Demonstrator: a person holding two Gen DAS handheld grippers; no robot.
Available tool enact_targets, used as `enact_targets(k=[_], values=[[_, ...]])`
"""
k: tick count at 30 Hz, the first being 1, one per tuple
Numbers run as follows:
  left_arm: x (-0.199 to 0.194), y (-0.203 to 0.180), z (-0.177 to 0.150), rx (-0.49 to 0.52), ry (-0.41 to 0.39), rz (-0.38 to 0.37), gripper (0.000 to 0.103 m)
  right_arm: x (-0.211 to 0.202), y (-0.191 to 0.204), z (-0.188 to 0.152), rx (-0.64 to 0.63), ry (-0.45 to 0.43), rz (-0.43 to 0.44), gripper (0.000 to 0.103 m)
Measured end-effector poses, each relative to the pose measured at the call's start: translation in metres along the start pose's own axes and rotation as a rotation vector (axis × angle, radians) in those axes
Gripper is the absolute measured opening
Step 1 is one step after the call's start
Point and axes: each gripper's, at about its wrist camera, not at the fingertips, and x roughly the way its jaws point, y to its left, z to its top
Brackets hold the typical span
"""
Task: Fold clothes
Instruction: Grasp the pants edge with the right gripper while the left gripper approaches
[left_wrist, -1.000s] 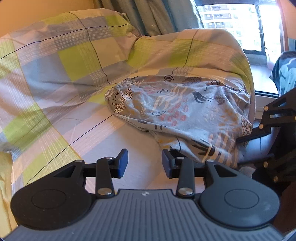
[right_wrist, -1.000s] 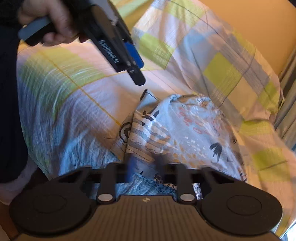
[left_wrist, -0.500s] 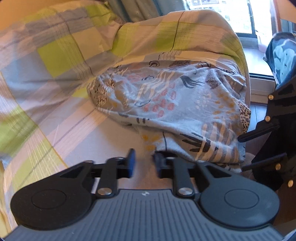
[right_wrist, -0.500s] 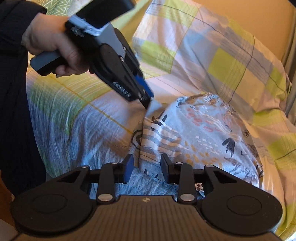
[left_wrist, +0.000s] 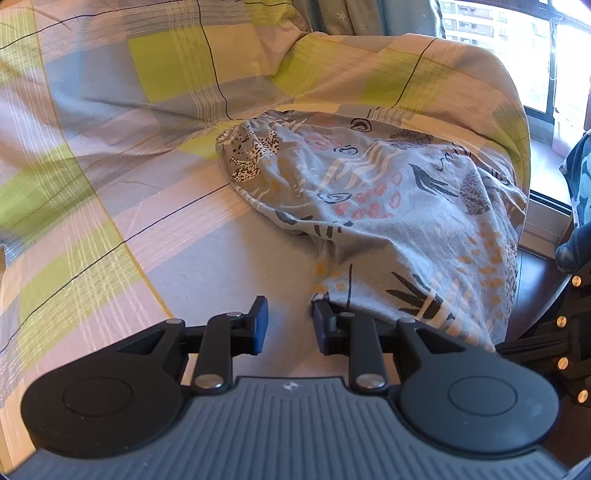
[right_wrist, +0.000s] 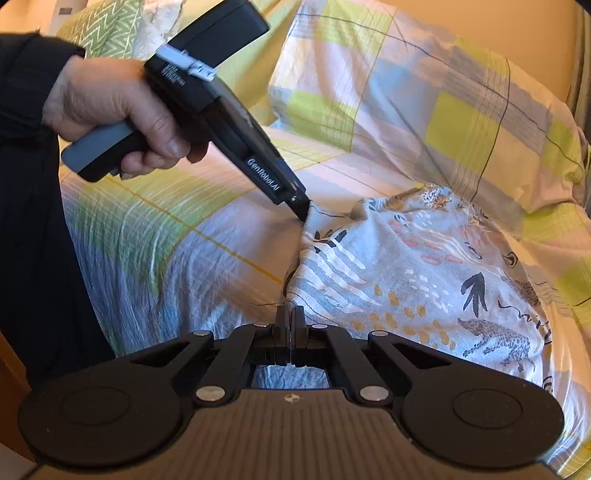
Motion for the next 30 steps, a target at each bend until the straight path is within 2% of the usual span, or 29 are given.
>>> enact_targets(k=[2,5,7,9,10,12,14,15,16,17,18,20,22,24,26,30], values=[[0.0,0.0,-0.001,0.008,0.001,0.01,0.029,0.001,0.0,-0.001,-0.011,0.015,-0.004,0.0],[-0.003,-0.001,-0.001,0.019,-0.004,0.023,0.03,0.001,0.011,-0.006,-0.08,0.037,-0.007,0.016],[-0.008,-0.001,-0.002,0.038,-0.02,0.038,0.03,-0.003,0.022,-0.007,-0.163,0.01,-0.04,0.033],[-0.015,-0.002,-0.004,0.077,-0.038,0.072,0.03,-0.004,0.031,-0.007,-0.237,-0.007,-0.089,0.044],[-0.02,-0.003,-0.006,0.098,-0.049,0.08,0.03,-0.003,0.034,-0.008,-0.264,-0.009,-0.112,0.045],[-0.029,-0.007,-0.01,0.159,-0.076,0.089,0.03,0.004,0.035,-0.008,-0.28,0.02,-0.125,0.045],[-0.037,-0.014,-0.015,0.235,-0.109,0.091,0.031,0.013,0.035,-0.008,-0.302,0.059,-0.142,0.04],[-0.041,-0.02,-0.018,0.289,-0.13,0.089,0.031,0.017,0.036,-0.008,-0.31,0.073,-0.149,0.029],[-0.045,-0.029,-0.022,0.351,-0.155,0.089,0.031,0.017,0.034,-0.006,-0.294,0.071,-0.145,0.013],[-0.048,-0.039,-0.026,0.422,-0.182,0.088,0.032,0.014,0.03,-0.004,-0.263,0.061,-0.135,0.004],[-0.05,-0.052,-0.032,0.516,-0.216,0.088,0.034,0.011,0.026,-0.001,-0.229,0.049,-0.125,0.001],[-0.05,-0.077,-0.049,0.735,-0.28,0.109,0.049,0.006,0.02,0.001,-0.185,0.031,-0.121,0.001],[-0.042,-0.102,-0.069,0.977,-0.312,0.142,0.058,0.002,0.013,0.002,-0.142,0.015,-0.114,0.001],[-0.031,-0.116,-0.081,1.118,-0.296,0.145,0.057,-0.002,0.009,0.003,-0.125,-0.008,-0.113,0.001],[-0.022,-0.125,-0.083,1.173,-0.305,0.152,0.049,-0.007,0.008,0.003,-0.124,-0.028,-0.108,0.001],[-0.008,-0.134,-0.077,1.207,-0.313,0.134,0.035,-0.01,0.011,0.004,-0.152,-0.054,-0.097,0.001]])
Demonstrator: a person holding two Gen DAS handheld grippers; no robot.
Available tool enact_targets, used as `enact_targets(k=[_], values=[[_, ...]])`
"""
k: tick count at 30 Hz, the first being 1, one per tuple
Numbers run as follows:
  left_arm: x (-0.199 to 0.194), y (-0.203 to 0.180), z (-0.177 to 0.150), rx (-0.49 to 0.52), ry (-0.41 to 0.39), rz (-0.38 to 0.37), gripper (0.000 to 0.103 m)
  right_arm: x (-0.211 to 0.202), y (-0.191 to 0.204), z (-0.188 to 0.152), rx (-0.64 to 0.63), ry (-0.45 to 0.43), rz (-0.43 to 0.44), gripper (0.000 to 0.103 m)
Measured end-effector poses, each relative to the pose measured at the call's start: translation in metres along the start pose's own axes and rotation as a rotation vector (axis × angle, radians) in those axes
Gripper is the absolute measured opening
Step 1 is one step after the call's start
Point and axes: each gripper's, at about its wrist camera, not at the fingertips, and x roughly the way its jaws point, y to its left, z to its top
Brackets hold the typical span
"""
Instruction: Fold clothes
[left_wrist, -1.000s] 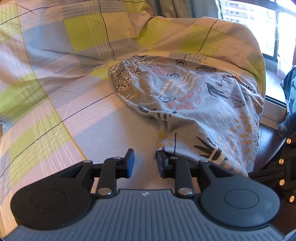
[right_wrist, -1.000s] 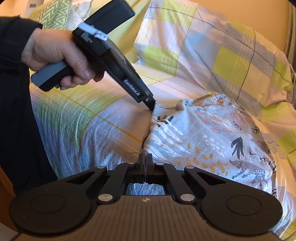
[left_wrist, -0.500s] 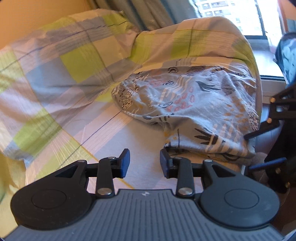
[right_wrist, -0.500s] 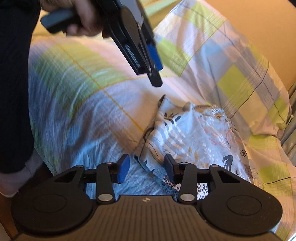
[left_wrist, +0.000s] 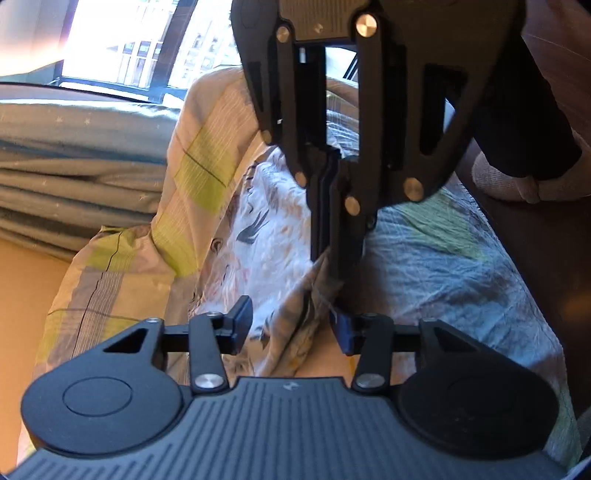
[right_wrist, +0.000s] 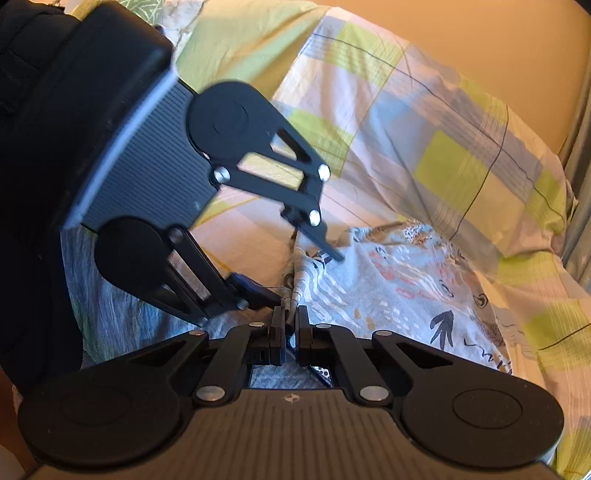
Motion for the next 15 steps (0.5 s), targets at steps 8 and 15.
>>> enact_targets(k=[8,15], values=[[0.006,0.048,-0.003,-0.428,0.002,-0.088,0.004,-0.002,-0.011,-0.006,0.011,-0.007,-0.102,0.059],[0.004,0.079,-0.014,-0.645,-0.032,-0.108,0.003,0.029,-0.003,-0.006,-0.208,-0.004,-0.14,0.039]])
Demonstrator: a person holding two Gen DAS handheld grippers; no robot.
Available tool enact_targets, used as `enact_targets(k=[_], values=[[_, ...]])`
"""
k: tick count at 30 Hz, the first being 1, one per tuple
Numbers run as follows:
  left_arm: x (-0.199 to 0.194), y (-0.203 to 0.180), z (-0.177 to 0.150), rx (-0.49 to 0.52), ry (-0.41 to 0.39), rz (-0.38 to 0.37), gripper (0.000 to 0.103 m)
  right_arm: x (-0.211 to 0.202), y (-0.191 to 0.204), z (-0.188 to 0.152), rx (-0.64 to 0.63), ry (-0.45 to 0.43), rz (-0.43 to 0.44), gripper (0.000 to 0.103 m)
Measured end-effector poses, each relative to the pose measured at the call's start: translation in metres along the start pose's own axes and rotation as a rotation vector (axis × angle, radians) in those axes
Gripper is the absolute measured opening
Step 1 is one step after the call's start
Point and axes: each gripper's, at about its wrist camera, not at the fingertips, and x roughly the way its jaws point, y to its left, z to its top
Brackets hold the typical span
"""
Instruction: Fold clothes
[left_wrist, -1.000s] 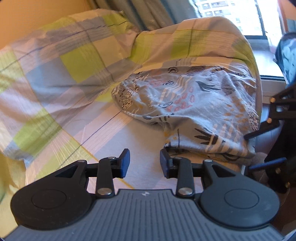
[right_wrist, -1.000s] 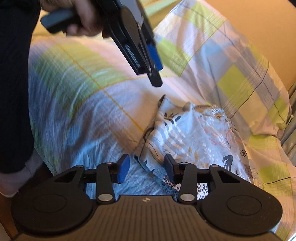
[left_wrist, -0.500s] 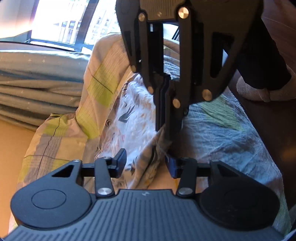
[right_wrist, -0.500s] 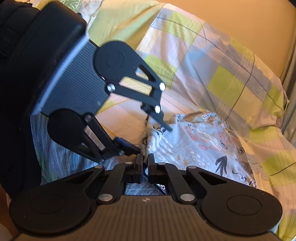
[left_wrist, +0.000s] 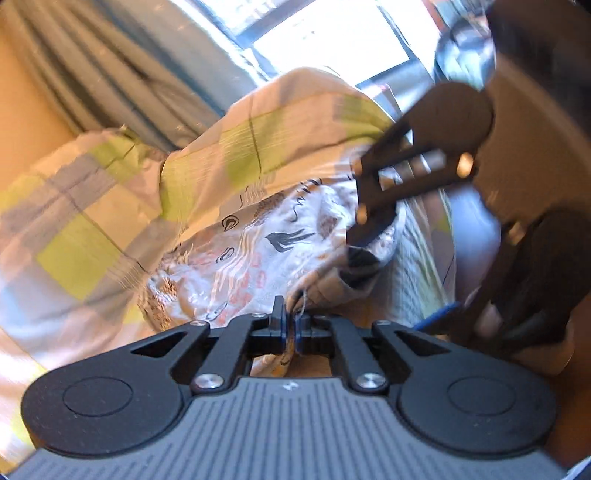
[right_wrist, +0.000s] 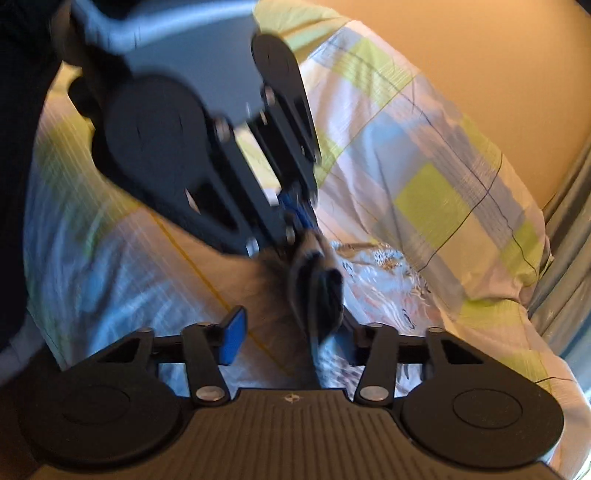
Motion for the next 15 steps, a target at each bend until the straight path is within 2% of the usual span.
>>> enact_targets(k=[2,5,8,11,14,15], values=[[-0.002,0.007,0.001,-0.049,-0.007,-0.005,0.003,0.009,-0.012,-0.01,-0.023,0.054,-0.06,0.035],[-0.01,0.015,0.0,-0.098,-0.028,0.001,0.003,0.019,-0.035,-0.03,-0.055,0.15,-0.131,0.035],[-0.015,0.021,0.0,-0.125,-0.036,0.017,0.003,0.025,-0.053,-0.051,-0.145,0.211,-0.158,0.033],[-0.015,0.019,0.0,-0.103,-0.025,0.028,0.003,0.031,-0.067,-0.07,-0.238,0.263,-0.176,0.03],[-0.012,0.011,-0.001,-0.047,-0.002,0.03,0.003,0.038,-0.074,-0.087,-0.293,0.294,-0.17,0.021],[-0.01,0.009,-0.002,-0.029,0.012,0.028,0.003,0.039,-0.075,-0.091,-0.309,0.301,-0.166,0.008]])
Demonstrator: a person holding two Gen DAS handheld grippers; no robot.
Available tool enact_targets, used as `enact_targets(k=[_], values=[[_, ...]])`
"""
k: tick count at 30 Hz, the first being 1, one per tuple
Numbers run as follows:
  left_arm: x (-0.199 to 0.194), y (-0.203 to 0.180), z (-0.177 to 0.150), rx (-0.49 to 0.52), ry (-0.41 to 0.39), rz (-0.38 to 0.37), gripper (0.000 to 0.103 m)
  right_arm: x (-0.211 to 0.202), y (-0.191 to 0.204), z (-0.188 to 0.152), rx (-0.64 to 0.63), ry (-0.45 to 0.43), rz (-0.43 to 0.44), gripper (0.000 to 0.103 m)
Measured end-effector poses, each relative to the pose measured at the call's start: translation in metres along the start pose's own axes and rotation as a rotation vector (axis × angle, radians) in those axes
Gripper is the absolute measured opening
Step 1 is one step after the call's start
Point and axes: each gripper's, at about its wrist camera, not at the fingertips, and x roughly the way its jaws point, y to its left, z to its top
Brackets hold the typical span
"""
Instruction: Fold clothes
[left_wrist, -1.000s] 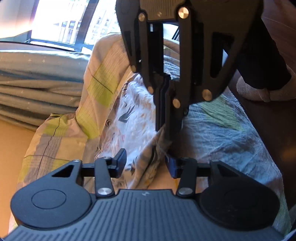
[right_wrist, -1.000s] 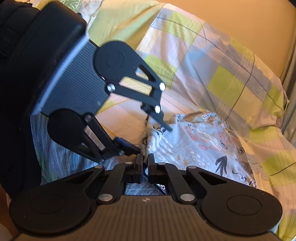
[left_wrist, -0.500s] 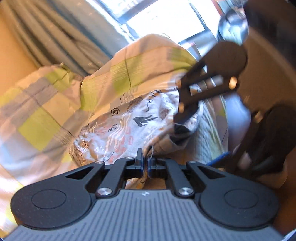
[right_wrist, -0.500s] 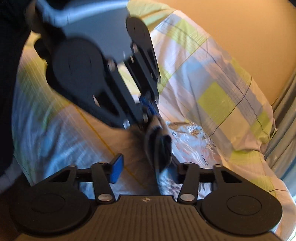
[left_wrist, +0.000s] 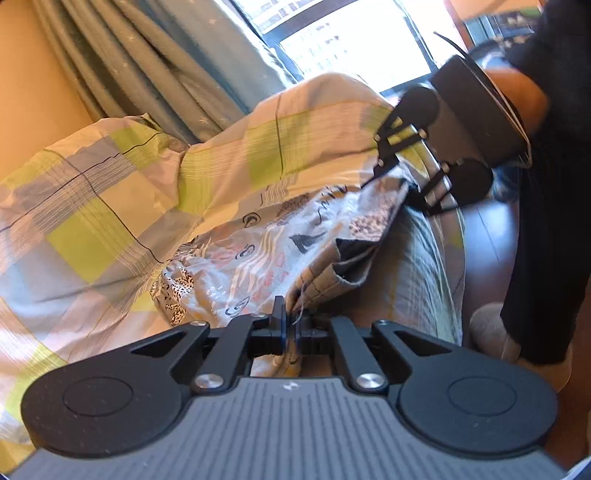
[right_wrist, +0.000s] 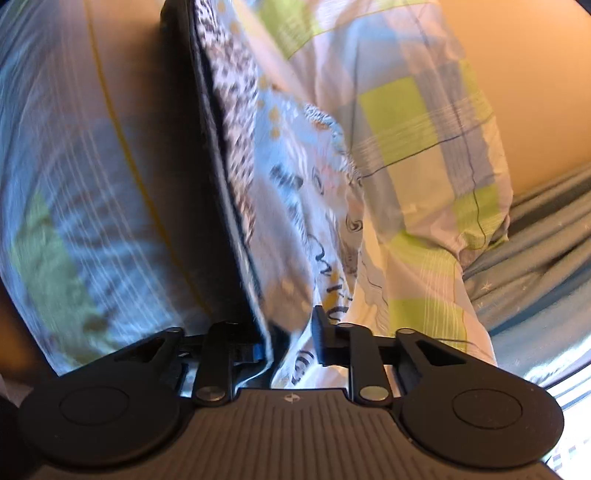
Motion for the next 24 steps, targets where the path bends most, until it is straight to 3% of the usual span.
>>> enact_targets(k=[1,6,11,15,20,24], values=[[0.001,-0.002,-0.001,0.016,0.015,-0.002,0.003,0.0,0.0,-0.001,-0.005,0.0,0.005,0.0],[-0.005,-0.008,-0.01,0.034,0.088,-0.049,0.002,-0.014,-0.009,-0.004,-0.007,0.001,0.035,0.0],[-0.038,-0.005,0.001,0.014,0.078,-0.08,0.002,-0.067,-0.028,-0.002,0.013,-0.032,0.043,0.0],[-0.074,0.001,0.02,-0.014,0.074,-0.075,0.002,-0.112,-0.032,0.0,0.014,-0.054,0.122,0.0],[-0.084,0.046,0.042,-0.219,0.108,-0.065,0.002,-0.134,-0.056,0.015,0.017,-0.097,0.172,0.0],[-0.063,0.097,0.05,-0.349,0.114,-0.055,0.002,-0.105,-0.1,0.037,0.017,-0.104,0.207,0.0]])
